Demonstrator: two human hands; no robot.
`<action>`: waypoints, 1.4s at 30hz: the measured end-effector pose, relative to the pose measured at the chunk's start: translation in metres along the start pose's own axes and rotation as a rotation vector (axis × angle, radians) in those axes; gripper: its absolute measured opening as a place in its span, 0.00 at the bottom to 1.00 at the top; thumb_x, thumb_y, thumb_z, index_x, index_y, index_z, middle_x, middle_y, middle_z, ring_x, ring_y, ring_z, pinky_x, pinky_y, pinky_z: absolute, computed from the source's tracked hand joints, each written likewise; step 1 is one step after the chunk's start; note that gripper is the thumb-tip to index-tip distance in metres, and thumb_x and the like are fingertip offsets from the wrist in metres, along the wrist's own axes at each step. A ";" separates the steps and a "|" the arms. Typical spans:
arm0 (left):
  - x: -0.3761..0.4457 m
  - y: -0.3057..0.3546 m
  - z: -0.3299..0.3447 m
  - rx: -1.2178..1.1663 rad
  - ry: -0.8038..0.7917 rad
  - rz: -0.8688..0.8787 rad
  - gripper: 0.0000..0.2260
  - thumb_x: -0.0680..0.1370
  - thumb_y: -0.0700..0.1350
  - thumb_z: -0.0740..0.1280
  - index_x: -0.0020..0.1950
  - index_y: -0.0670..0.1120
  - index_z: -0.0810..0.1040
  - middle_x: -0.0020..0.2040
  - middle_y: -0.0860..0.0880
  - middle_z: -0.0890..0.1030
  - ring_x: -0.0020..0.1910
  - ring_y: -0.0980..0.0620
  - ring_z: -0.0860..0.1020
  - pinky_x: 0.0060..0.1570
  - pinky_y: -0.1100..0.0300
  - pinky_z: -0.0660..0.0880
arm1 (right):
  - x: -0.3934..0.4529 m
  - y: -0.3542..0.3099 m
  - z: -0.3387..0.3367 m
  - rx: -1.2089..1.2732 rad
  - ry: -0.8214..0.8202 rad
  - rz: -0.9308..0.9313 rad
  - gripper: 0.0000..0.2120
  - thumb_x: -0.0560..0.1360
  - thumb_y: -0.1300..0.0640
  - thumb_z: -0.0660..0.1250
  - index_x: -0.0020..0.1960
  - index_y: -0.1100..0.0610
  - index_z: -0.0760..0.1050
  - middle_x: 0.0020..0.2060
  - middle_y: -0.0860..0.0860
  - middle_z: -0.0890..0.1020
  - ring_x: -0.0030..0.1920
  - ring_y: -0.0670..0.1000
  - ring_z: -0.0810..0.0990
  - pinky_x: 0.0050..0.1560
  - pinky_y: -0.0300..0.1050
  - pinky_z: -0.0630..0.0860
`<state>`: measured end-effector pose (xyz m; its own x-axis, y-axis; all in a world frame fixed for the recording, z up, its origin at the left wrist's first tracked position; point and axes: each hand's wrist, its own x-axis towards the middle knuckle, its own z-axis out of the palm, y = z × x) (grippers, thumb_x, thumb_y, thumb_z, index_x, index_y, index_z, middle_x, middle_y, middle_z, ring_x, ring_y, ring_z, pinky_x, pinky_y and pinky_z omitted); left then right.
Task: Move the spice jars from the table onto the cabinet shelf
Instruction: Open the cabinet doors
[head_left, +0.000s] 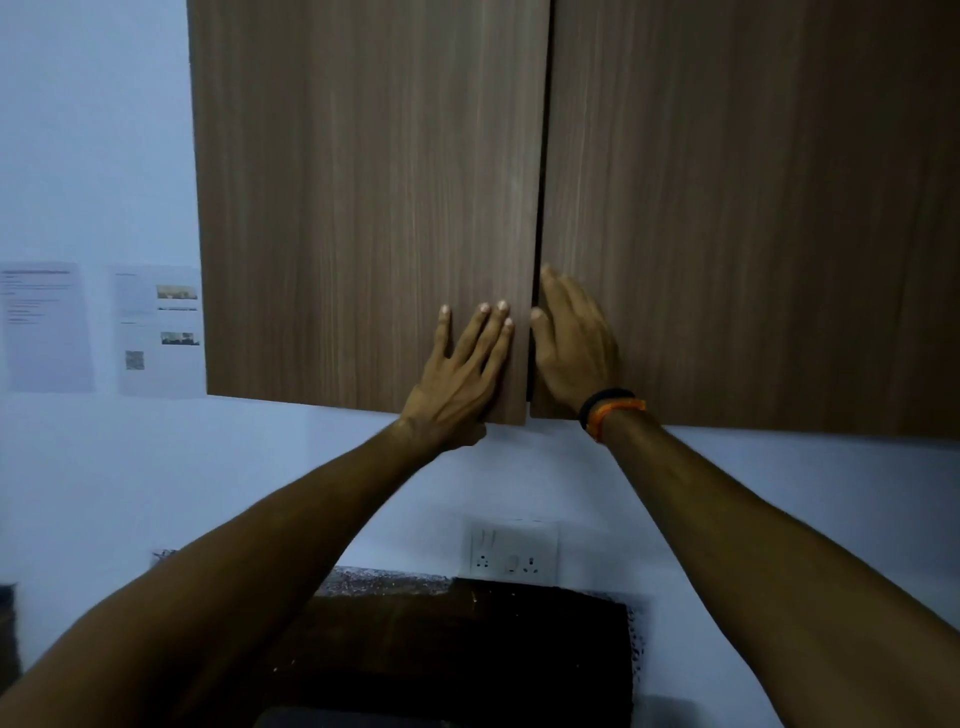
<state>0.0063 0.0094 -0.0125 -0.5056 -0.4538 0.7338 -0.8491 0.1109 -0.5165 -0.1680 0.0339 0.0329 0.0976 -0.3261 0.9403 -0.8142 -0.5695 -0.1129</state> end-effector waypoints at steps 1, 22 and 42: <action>-0.005 -0.002 -0.006 -0.002 0.017 -0.003 0.66 0.59 0.63 0.78 0.80 0.36 0.41 0.80 0.35 0.40 0.80 0.35 0.39 0.73 0.28 0.49 | 0.010 -0.010 -0.001 0.115 0.001 0.086 0.24 0.84 0.54 0.55 0.78 0.58 0.60 0.74 0.57 0.68 0.73 0.55 0.68 0.72 0.47 0.64; -0.121 -0.021 -0.175 -0.464 0.305 -0.216 0.25 0.76 0.52 0.70 0.70 0.45 0.70 0.82 0.37 0.48 0.81 0.39 0.50 0.72 0.40 0.66 | 0.015 -0.177 -0.043 1.373 -0.271 0.179 0.18 0.83 0.45 0.56 0.58 0.54 0.80 0.54 0.50 0.85 0.57 0.51 0.83 0.58 0.48 0.78; -0.256 -0.149 -0.265 -0.311 0.476 -0.753 0.29 0.76 0.28 0.62 0.78 0.36 0.62 0.78 0.39 0.64 0.79 0.45 0.61 0.77 0.58 0.61 | 0.004 -0.386 0.038 1.019 -0.281 -0.332 0.29 0.84 0.44 0.52 0.81 0.47 0.46 0.81 0.48 0.46 0.80 0.46 0.44 0.79 0.47 0.47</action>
<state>0.2215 0.3430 -0.0064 0.2416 -0.1011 0.9651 -0.9459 0.1974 0.2574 0.1685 0.2242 0.0677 0.4555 -0.1286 0.8809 0.1159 -0.9725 -0.2019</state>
